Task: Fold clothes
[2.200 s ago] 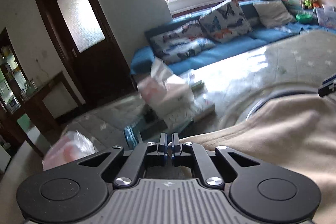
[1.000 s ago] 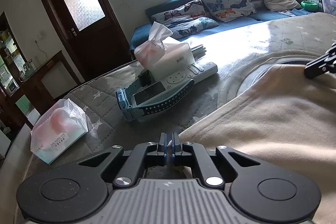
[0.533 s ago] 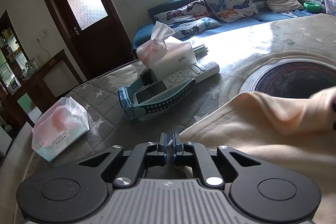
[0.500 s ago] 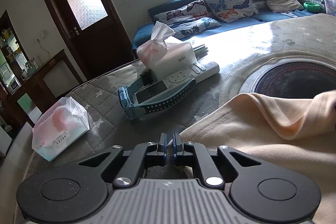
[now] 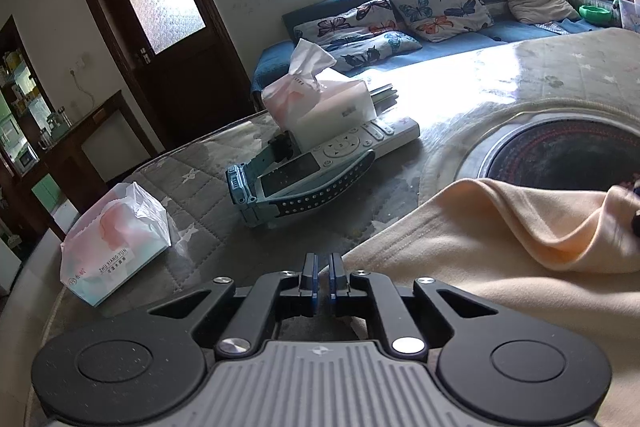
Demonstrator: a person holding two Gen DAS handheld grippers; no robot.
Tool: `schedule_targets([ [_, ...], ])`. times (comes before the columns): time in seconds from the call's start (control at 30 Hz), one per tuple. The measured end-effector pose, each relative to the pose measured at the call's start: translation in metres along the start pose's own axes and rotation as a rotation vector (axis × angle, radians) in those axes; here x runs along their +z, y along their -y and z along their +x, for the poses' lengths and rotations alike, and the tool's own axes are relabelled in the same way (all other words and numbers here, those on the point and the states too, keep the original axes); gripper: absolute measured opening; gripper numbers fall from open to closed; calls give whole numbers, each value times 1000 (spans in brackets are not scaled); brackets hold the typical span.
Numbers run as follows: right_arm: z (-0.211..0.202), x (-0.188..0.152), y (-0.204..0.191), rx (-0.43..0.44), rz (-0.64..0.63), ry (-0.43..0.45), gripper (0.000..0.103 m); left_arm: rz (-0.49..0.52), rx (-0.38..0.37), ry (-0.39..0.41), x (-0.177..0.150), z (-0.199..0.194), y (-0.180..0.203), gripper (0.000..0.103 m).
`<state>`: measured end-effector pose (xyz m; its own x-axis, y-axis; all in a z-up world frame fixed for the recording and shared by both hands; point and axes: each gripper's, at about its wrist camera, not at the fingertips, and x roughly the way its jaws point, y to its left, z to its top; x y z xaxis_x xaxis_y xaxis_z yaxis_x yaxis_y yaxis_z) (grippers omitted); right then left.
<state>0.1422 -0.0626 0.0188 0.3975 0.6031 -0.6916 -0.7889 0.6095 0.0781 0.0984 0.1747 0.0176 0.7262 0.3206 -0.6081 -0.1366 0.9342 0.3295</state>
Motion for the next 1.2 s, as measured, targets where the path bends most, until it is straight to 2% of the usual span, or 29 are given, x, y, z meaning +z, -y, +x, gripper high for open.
schedule_targets([
  [0.03, 0, 1, 1, -5, 2, 5, 7, 2, 6, 6, 2, 0, -1, 5],
  [0.13, -5, 8, 6, -67, 6, 52, 6, -4, 15, 31, 12, -2, -4, 4],
  [0.2, -9, 14, 16, -155, 16, 90, 5, -13, 20, 49, 21, -2, -6, 4],
  [0.33, -8, 21, 42, -295, 59, 111, 5, -10, 31, 85, 39, 3, -6, 4],
  [0.43, -1, 21, 62, -359, 97, 104, 5, -29, 18, 85, 49, 8, -7, 4],
  [0.47, 2, 21, 68, -377, 108, 98, 5, -48, 4, 76, 50, 9, -8, 8],
  [0.53, 12, 18, 79, -394, 135, 58, 6, -91, -26, 55, 50, 10, -11, 9],
  [0.6, 21, 12, 87, -416, 154, 29, 6, -144, -57, 24, 45, 11, -15, 17],
  [0.63, 22, 9, 90, -419, 165, 23, 8, -160, -64, 11, 42, 11, -16, 26],
  [0.67, 23, 7, 93, -420, 178, 18, 13, -170, -71, -4, 38, 12, -16, 40],
  [0.73, 20, 4, 96, -399, 205, 22, 14, -187, -77, -29, 32, 12, -15, 57],
  [0.8, 14, 2, 93, -394, 195, 23, 16, -194, -73, -45, 27, 13, -12, 61],
  [0.87, 6, -1, 88, -388, 176, 22, 26, -205, -75, -67, 25, 16, -10, 74],
  [0.97, -4, -6, 79, -378, 150, 20, 29, -204, -59, -81, 22, 21, -3, 78],
  [1.07, -17, -14, 71, -351, 151, 14, 34, -192, -28, -69, 19, 24, 3, 86],
  [1.2, -31, -28, 57, -311, 145, -6, 36, -139, 33, -43, 20, 29, 4, 87],
])
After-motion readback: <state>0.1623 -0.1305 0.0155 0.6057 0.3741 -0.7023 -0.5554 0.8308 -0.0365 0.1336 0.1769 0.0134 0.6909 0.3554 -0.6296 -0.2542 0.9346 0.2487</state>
